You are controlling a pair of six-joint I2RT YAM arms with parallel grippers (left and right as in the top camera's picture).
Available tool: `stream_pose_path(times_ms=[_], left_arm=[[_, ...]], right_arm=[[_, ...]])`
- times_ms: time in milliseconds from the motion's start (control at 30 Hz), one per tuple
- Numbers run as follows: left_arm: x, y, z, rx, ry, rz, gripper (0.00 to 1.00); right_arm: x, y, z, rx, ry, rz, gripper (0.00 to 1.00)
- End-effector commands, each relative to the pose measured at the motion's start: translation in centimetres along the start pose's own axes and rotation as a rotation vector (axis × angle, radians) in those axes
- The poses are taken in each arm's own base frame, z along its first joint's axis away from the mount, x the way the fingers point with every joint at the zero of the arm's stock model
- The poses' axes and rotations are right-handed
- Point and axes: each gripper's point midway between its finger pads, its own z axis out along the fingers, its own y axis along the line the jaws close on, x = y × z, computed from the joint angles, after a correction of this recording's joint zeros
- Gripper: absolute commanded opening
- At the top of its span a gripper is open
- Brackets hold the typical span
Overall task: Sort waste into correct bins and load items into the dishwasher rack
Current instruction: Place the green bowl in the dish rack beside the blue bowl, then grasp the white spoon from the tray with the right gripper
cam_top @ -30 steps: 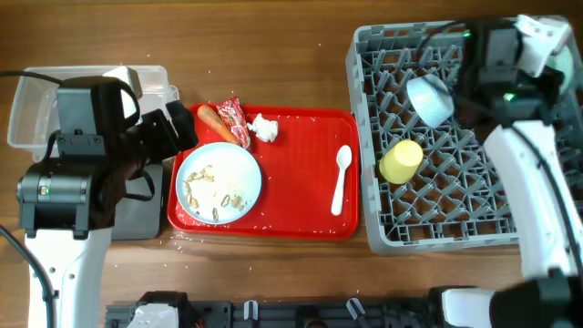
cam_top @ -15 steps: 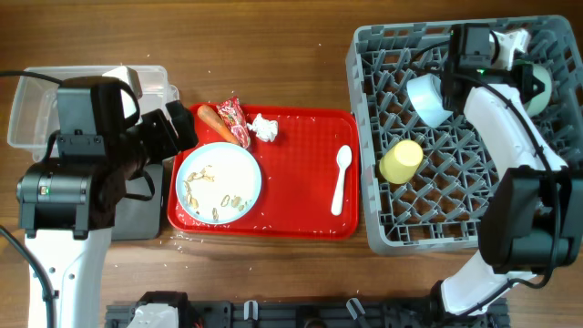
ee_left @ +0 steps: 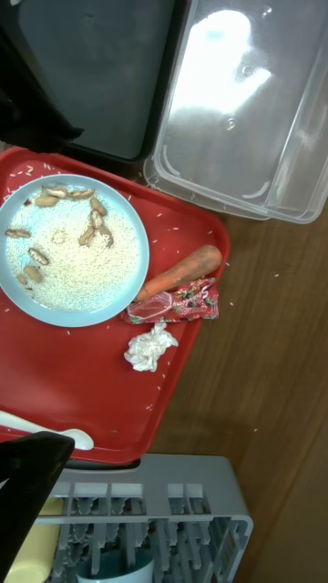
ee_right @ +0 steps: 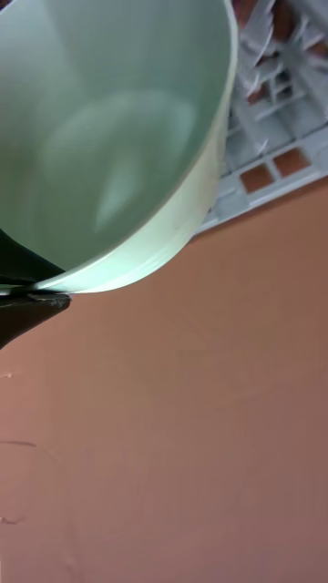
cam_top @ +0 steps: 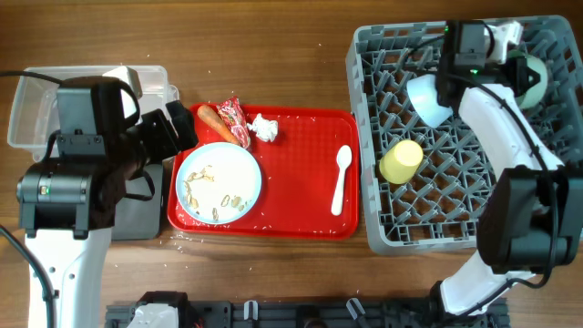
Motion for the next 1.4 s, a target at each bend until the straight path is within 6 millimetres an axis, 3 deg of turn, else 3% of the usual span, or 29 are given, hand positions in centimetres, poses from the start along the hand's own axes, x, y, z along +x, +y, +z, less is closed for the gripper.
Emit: stream_pose_path(times_ms=[0, 167, 267, 333, 400, 467, 533, 633, 733, 800, 867, 933, 967, 1000, 1100, 1167, 1233, 1367], left_arm=[[-0.5, 0.0, -0.5, -0.001, -0.022, -0.001, 1.00], [-0.5, 0.0, -0.5, -0.001, -0.022, -0.001, 1.00], [-0.5, 0.0, -0.5, -0.001, -0.022, -0.001, 1.00], [-0.5, 0.0, -0.5, -0.001, -0.022, -0.001, 1.00], [-0.5, 0.0, -0.5, -0.001, -0.022, -0.001, 1.00], [-0.5, 0.0, -0.5, -0.001, -0.022, -0.001, 1.00], [-0.5, 0.0, -0.5, -0.001, -0.022, -0.001, 1.00], [-0.5, 0.0, -0.5, -0.001, -0.022, -0.001, 1.00], [-0.5, 0.0, -0.5, -0.001, -0.022, -0.001, 1.00], [-0.5, 0.0, -0.5, -0.001, -0.022, -0.001, 1.00], [-0.5, 0.0, -0.5, -0.001, -0.022, -0.001, 1.00], [-0.5, 0.0, -0.5, -0.001, -0.022, -0.001, 1.00], [-0.5, 0.0, -0.5, -0.001, -0.022, -0.001, 1.00], [-0.5, 0.0, -0.5, -0.001, -0.022, -0.001, 1.00], [-0.5, 0.0, -0.5, -0.001, -0.022, -0.001, 1.00], [-0.5, 0.0, -0.5, -0.001, -0.022, -0.001, 1.00], [-0.5, 0.0, -0.5, -0.001, -0.022, -0.001, 1.00], [-0.5, 0.0, -0.5, -0.001, -0.022, -0.001, 1.00]], right_arm=[[0.8, 1.1, 0.5, 0.004, 0.015, -0.054, 0.04], [1.7, 2.3, 0.5, -0.013, 0.019, -0.094, 0.04], [1.0, 3.1, -1.2, -0.029, -0.022, -0.106, 0.05], [0.2, 4.0, -3.1, -0.047, -0.068, -0.118, 0.17], [-0.2, 4.5, -4.3, -0.059, -0.094, -0.129, 0.36], [-0.5, 4.7, -5.2, -0.066, -0.116, -0.133, 0.76], [-1.0, 4.1, -6.3, -0.059, -0.140, -0.121, 0.79], [-2.9, 2.0, -9.6, -0.125, -0.230, -0.033, 0.79], [-4.2, 1.4, -15.9, -0.413, -0.405, -0.009, 0.79], [-2.8, 3.4, -23.0, -0.771, -0.513, -0.029, 0.78], [1.8, 6.8, -30.5, -1.229, -0.441, -0.071, 0.70], [7.9, 9.3, -37.4, -1.640, -0.157, -0.132, 0.62], [9.9, 10.0, -38.8, -1.697, -0.050, -0.154, 0.62], [11.6, 11.0, -39.2, -1.683, 0.044, -0.166, 0.62], [16.5, 14.8, -36.6, -1.448, 0.264, -0.166, 0.59], [18.8, 16.9, -35.5, -1.380, 0.331, -0.224, 0.56], [19.8, 18.6, -33.8, -1.285, 0.389, -0.220, 0.49], [20.3, 21.0, -31.7, -1.194, 0.438, -0.215, 0.49]])
